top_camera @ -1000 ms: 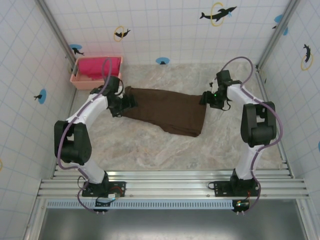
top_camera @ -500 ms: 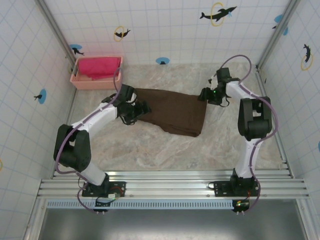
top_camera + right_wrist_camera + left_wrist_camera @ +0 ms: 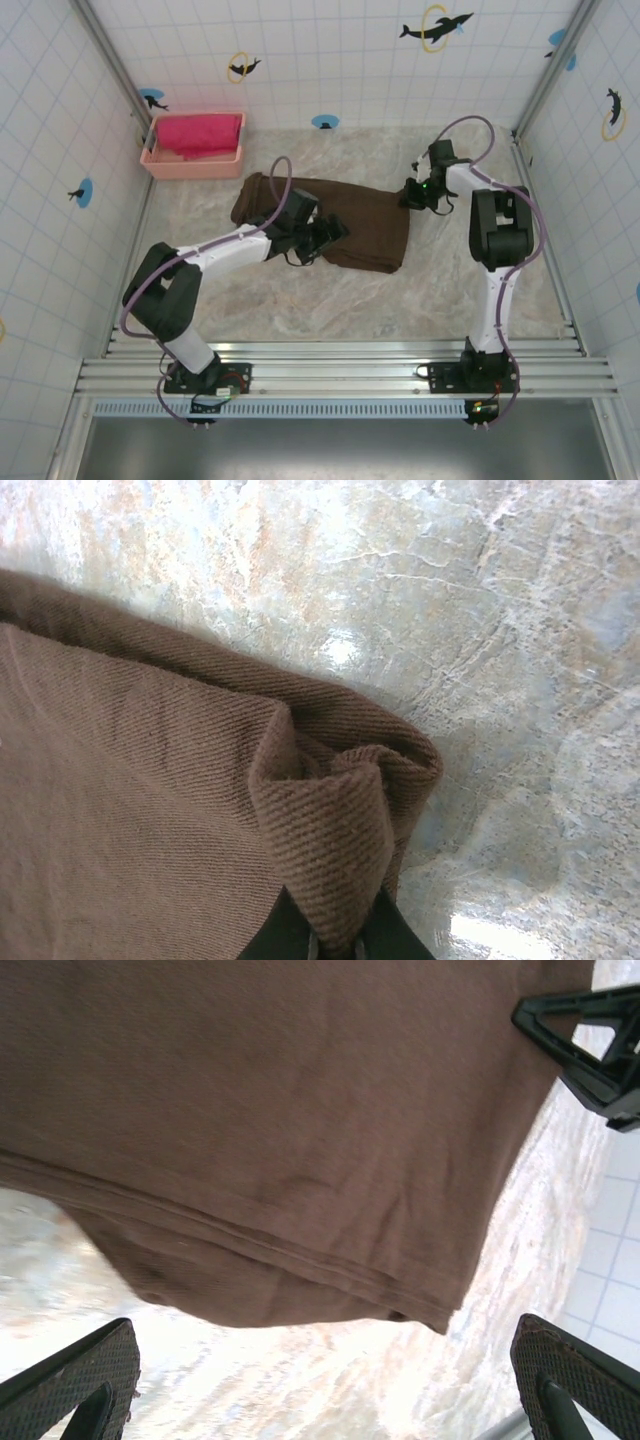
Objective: Roll up the long pants
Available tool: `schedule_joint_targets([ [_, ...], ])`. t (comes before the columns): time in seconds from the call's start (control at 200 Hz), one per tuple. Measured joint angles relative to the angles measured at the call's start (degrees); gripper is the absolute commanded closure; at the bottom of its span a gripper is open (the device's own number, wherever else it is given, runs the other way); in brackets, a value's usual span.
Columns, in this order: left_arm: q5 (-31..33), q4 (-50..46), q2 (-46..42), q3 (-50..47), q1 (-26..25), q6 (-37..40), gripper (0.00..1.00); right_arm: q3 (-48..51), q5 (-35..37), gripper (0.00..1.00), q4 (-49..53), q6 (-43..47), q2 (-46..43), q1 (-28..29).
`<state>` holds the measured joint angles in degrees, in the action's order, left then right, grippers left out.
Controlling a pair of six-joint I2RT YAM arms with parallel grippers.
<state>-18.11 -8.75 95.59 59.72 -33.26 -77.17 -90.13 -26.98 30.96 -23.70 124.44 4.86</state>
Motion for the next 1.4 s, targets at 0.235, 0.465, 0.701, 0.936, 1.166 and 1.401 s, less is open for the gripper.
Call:
schedule_joint_targets([
  [0.235, 1.1, 4.5, 4.1, 0.0, -2.8, -4.3, 0.03, 6.3, 0.3, 1.0, -1.2, -0.3, -3.6, -4.6],
  [0.465, 2.9, 4.0, 7.1, 0.2, -1.1, -3.4, 0.02, 15.6, 2.4, 1.0, 1.1, 1.6, -11.9, -10.6],
  [0.701, 5.0, -0.8, 13.8, 8.4, 4.2, 4.1, 0.03, 23.7, 2.6, 1.0, 3.2, 3.3, -21.5, -9.9],
  [0.936, 5.2, -3.3, 24.4, 22.9, 8.2, 9.8, 0.02, 31.7, 2.5, 1.0, 6.4, 3.2, -30.9, -6.4],
  [1.166, 5.0, -2.6, 31.3, 32.3, 11.3, 12.9, 0.03, 39.3, 6.3, 1.0, 7.9, -1.6, -42.1, 1.1],
  [1.401, 5.6, -6.9, 32.9, 36.7, 15.3, 16.0, 0.03, 46.1, 15.1, 1.0, 2.3, -14.6, -49.5, 12.6],
])
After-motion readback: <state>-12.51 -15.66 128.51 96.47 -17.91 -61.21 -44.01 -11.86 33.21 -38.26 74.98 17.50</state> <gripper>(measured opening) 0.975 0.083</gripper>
